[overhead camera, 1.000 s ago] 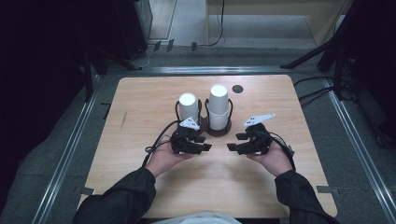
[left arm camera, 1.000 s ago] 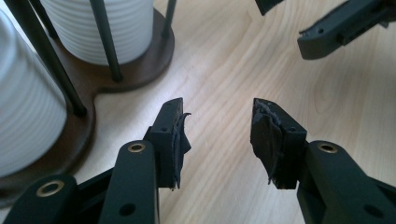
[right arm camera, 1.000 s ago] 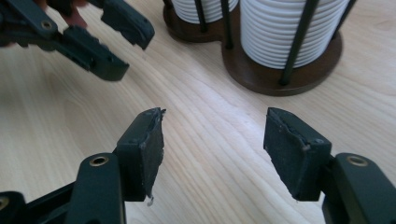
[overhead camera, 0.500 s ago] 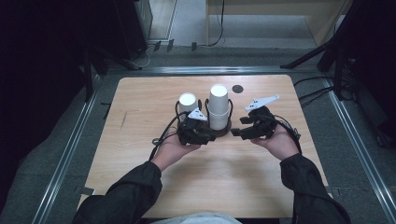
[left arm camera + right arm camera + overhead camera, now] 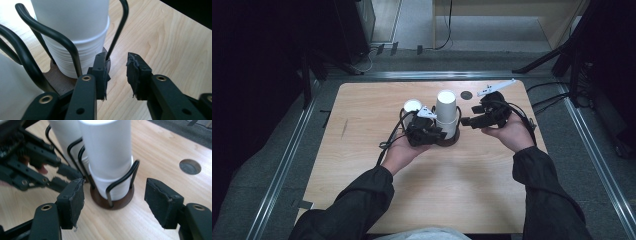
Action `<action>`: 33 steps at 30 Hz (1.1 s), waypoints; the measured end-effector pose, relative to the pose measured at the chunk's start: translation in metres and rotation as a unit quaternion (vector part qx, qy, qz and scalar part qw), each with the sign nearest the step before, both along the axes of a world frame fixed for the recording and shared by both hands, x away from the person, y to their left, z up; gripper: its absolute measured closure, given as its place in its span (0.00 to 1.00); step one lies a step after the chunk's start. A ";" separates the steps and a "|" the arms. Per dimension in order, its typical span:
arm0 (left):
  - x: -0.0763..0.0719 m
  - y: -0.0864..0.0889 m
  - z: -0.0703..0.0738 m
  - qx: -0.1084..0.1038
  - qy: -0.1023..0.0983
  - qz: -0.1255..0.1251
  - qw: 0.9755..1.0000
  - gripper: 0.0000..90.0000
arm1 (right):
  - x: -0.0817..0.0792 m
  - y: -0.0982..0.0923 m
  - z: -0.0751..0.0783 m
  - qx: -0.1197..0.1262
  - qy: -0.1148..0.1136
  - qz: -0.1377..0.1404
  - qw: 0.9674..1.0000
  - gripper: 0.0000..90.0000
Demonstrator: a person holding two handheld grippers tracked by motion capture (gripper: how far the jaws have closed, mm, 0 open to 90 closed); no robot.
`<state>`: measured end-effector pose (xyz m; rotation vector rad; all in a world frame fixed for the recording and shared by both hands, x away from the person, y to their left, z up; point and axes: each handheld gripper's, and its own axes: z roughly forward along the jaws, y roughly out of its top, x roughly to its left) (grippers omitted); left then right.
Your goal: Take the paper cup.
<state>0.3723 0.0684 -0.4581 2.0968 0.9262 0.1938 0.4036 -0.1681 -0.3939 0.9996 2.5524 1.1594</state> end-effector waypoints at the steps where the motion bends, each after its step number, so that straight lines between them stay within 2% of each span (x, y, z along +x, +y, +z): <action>1: 0.001 0.000 0.000 -0.002 0.003 0.002 1.000 0.79 | 0.003 0.002 0.002 0.001 0.001 -0.003 1.000 0.35; 4: 0.004 -0.002 0.001 -0.012 0.006 0.012 1.000 0.83 | 0.009 0.006 0.005 0.005 0.003 -0.003 1.000 0.34; 8: 0.007 -0.003 0.000 -0.011 0.004 0.020 1.000 0.86 | 0.015 0.016 0.008 -0.008 -0.004 0.006 1.000 0.33; 11: 0.009 -0.003 -0.002 -0.014 0.006 0.025 1.000 0.86 | 0.019 0.023 0.011 -0.007 -0.007 0.012 1.000 0.33; 18: 0.010 -0.003 -0.004 -0.012 0.006 0.024 1.000 0.86 | 0.025 0.039 0.013 -0.019 -0.010 0.014 1.000 0.32; 20: 0.010 -0.003 -0.004 -0.009 -0.003 0.024 1.000 0.86 | 0.027 0.042 0.013 -0.020 -0.011 0.013 1.000 0.32; 22: 0.011 -0.004 -0.005 -0.010 -0.001 0.024 1.000 0.86 | 0.029 0.045 0.014 -0.017 -0.011 0.015 1.000 0.32; 27: 0.012 -0.002 -0.005 -0.012 0.001 0.027 1.000 0.86 | 0.032 0.054 0.014 -0.030 -0.015 0.017 0.999 0.31; 33: 0.012 -0.003 -0.006 -0.009 -0.003 0.027 1.000 0.87 | 0.035 0.063 0.012 -0.037 -0.020 0.004 0.999 0.34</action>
